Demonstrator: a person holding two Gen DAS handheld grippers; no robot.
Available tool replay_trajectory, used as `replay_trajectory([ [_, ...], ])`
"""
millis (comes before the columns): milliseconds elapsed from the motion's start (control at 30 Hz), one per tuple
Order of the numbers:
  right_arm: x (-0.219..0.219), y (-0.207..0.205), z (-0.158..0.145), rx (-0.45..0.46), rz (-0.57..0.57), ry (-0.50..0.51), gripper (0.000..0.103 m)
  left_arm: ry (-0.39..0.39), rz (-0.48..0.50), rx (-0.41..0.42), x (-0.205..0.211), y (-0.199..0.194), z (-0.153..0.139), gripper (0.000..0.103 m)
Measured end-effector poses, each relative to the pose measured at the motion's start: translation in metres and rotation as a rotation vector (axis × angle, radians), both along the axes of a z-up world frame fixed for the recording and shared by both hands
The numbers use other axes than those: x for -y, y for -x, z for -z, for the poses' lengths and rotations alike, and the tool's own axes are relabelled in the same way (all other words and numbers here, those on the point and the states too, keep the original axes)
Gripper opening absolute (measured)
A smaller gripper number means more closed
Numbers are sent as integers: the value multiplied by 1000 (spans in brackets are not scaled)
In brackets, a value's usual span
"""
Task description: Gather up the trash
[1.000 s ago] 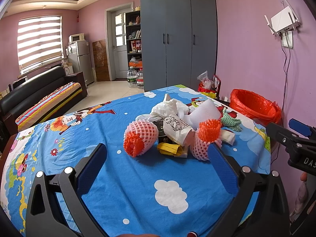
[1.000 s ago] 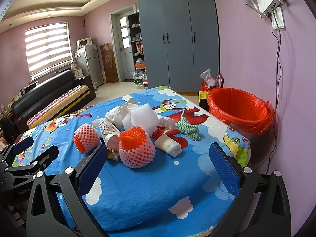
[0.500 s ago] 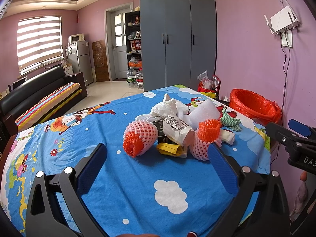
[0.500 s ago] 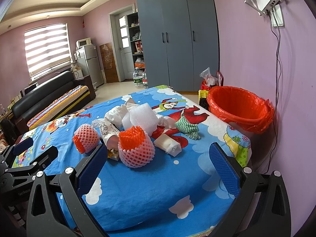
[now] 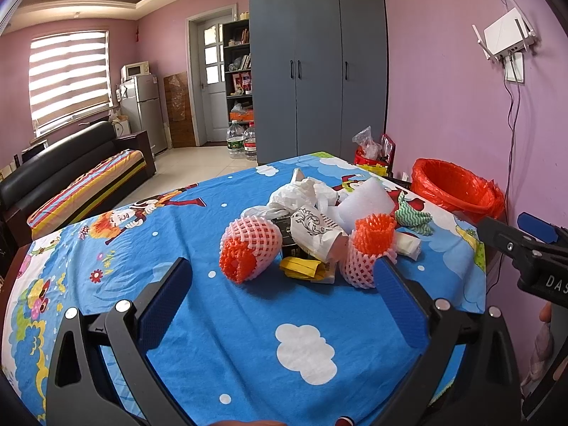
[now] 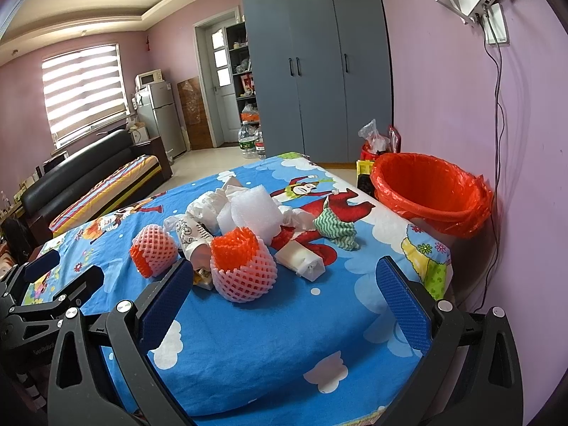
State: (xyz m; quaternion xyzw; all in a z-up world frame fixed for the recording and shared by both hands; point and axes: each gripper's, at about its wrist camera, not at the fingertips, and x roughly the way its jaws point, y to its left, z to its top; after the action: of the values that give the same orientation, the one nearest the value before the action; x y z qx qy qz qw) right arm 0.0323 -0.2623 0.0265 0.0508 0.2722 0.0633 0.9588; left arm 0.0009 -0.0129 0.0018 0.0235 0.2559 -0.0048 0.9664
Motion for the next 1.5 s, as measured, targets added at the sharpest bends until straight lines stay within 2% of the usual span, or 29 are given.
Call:
replay_trajectory([
  [767,1,-6,6,-16,-3,-5,96,0,-1,-7,4,-1,3,99],
  [967,-6,-19,16,-48,-23,5,96,2,-1,-29,-12,-12,11,99],
  [1100,-11,-30,23,-78,-41,12,96,-10,-53,-32,-24,-18,13,99],
  [1333,-27,-52,39,-132,-82,24,96,36,-114,-60,-57,-34,21,99],
  [1500,-42,-75,55,-183,-132,16,96,68,-86,-116,-72,-50,35,98],
])
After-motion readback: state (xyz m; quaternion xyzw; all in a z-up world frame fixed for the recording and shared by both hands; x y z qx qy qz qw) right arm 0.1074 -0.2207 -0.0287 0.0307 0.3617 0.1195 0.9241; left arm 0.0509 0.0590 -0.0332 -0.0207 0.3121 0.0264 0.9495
